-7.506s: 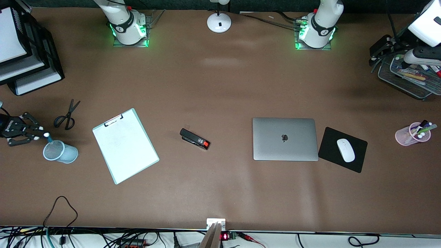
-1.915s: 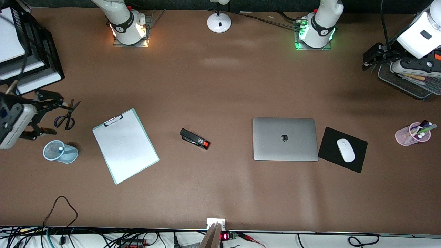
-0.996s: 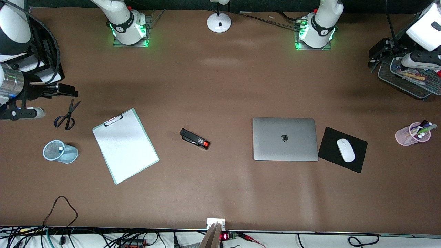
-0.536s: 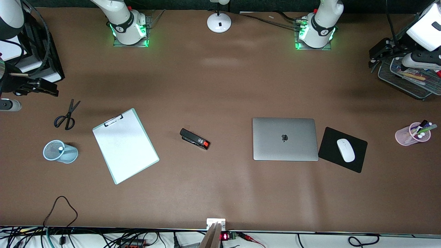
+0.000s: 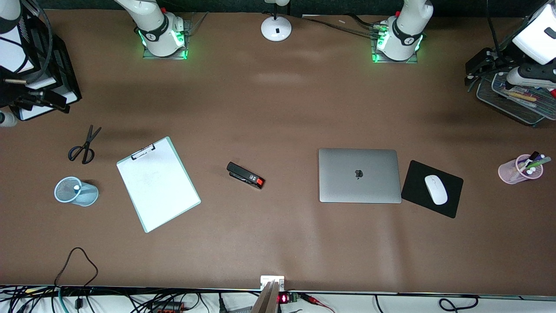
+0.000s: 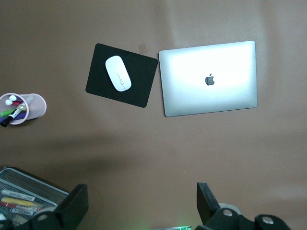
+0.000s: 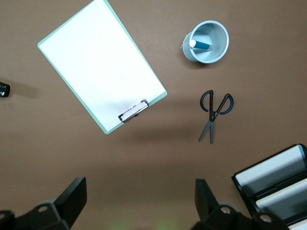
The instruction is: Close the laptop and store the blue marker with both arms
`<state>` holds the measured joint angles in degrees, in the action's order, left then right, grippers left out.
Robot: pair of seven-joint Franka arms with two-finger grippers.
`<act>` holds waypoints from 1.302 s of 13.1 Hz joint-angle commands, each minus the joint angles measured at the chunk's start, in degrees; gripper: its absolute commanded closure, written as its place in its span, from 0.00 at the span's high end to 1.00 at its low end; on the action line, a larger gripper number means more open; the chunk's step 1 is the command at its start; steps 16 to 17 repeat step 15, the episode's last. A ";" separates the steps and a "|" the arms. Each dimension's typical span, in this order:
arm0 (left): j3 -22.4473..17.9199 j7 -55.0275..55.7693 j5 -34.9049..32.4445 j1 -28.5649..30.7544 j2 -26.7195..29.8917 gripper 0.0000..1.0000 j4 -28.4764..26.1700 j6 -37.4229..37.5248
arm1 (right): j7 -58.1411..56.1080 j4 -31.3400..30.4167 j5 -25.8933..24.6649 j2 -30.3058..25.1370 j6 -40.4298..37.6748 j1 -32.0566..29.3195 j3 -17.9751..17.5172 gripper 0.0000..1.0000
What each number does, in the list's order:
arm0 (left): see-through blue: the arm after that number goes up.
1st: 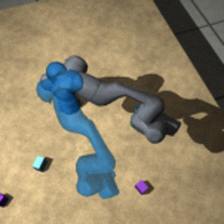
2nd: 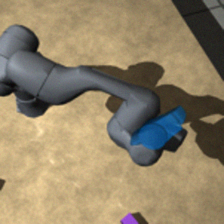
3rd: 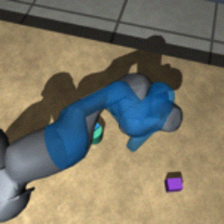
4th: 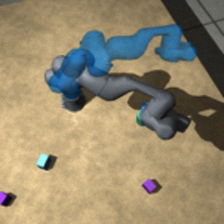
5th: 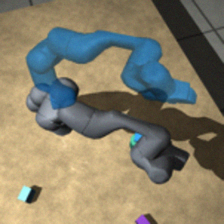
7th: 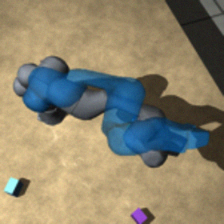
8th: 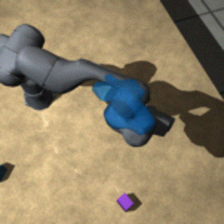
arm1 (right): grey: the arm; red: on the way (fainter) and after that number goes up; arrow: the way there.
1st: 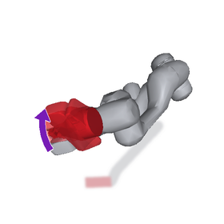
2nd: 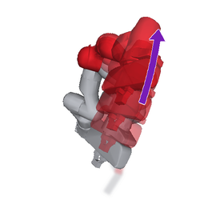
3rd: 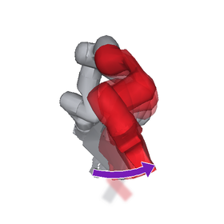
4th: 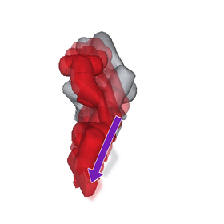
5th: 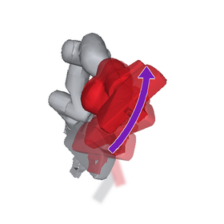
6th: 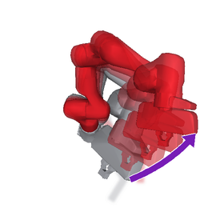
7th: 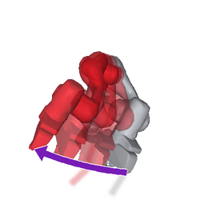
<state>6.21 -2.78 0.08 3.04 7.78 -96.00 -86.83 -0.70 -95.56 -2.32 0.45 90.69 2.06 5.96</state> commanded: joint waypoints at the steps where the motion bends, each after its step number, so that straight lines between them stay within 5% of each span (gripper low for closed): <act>1: 0.21 -1.44 0.53 0.57 0.57 1.00 -0.07 0.44 | -0.62 -4.36 0.74 -3.70 2.02 -0.47 -0.51 1.00; 17: 0.12 -1.53 0.44 0.92 0.48 1.00 -0.33 0.44 | -1.76 -7.09 1.00 -6.52 2.47 -0.48 -0.51 1.00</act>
